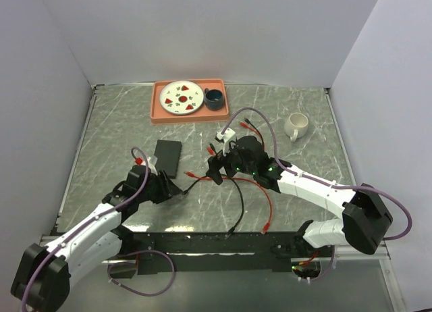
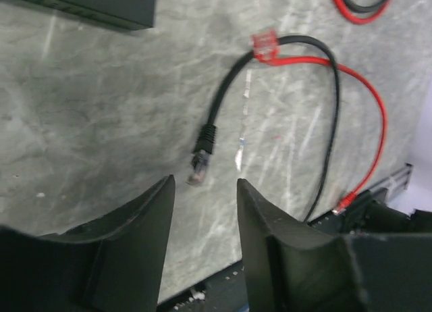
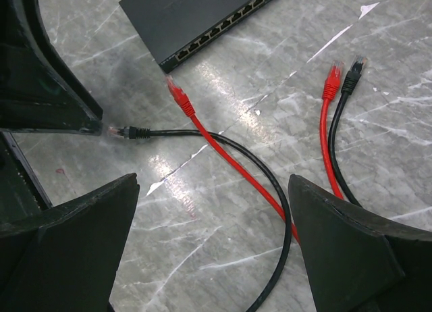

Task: Insert the plug into the switch port

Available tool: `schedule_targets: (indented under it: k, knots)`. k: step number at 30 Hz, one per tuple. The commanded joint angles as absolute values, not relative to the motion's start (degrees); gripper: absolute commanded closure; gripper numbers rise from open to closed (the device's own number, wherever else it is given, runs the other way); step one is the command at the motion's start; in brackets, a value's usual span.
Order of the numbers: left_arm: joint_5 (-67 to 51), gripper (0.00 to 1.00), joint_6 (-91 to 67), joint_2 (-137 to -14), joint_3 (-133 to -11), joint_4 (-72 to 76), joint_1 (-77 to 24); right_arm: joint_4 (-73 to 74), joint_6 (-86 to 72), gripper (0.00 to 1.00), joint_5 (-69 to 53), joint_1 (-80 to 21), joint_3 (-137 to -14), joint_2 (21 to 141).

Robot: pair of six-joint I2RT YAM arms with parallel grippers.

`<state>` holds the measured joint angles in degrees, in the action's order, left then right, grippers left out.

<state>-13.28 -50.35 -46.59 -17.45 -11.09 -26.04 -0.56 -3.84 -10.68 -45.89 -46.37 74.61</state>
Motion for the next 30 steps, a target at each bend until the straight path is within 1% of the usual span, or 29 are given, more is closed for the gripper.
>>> schedule_targets:
  k: [1, 6, 9, 13, 16, 19, 20, 22, 25, 28, 30]
  knots:
    - [-9.9, 0.55, -51.0, -49.1, -16.7, -5.9, -27.1, -2.7, -4.0, 0.0, -10.6, -46.4, -46.5, 74.0]
    - [-11.9, 0.58, -50.2, -53.8, -15.5, -0.4, -27.8, -2.0, -3.9, 0.0, -10.3, -46.4, -46.8, 74.0]
    - [-10.8, 0.59, -49.9, -55.0, -15.4, 1.9, -28.9, -1.8, -3.7, 0.0, -9.8, -46.5, -46.9, 73.7]
    - [-9.5, 0.55, -49.0, -54.1, -15.5, 1.2, -30.0, -1.1, -3.6, 0.0, -9.1, -46.3, -47.2, 73.9]
    - [-8.6, 0.56, -49.0, -52.3, -15.1, 1.1, -30.8, -1.5, -3.8, 0.0, -9.2, -46.4, -47.0, 73.9]
    - [-8.0, 0.66, -48.6, -52.6, -15.1, 0.6, -31.1, -1.2, -3.7, 0.0, -9.2, -46.4, -47.1, 74.1]
    - [-8.1, 0.68, -48.3, -53.0, -15.2, 0.6, -31.1, -1.1, -3.6, 0.0, -9.2, -46.3, -47.3, 74.3]
    - [-8.7, 0.69, -47.8, -54.2, -15.4, 1.1, -31.4, -0.8, -3.5, 0.0, -9.1, -46.4, -47.6, 74.3]
    - [-9.0, 0.62, -47.6, -55.3, -15.6, 1.6, -32.3, -0.5, -3.4, 0.0, -9.0, -46.4, -47.8, 74.0]
    - [-6.9, 0.6, -47.5, -55.1, -16.0, 0.5, -33.6, -0.5, -3.4, 0.0, -8.9, -46.4, -47.6, 73.8]
    - [-5.4, 0.61, -47.4, -54.7, -16.2, 0.2, -34.4, -0.5, -3.5, 0.0, -8.7, -46.4, -47.5, 73.7]
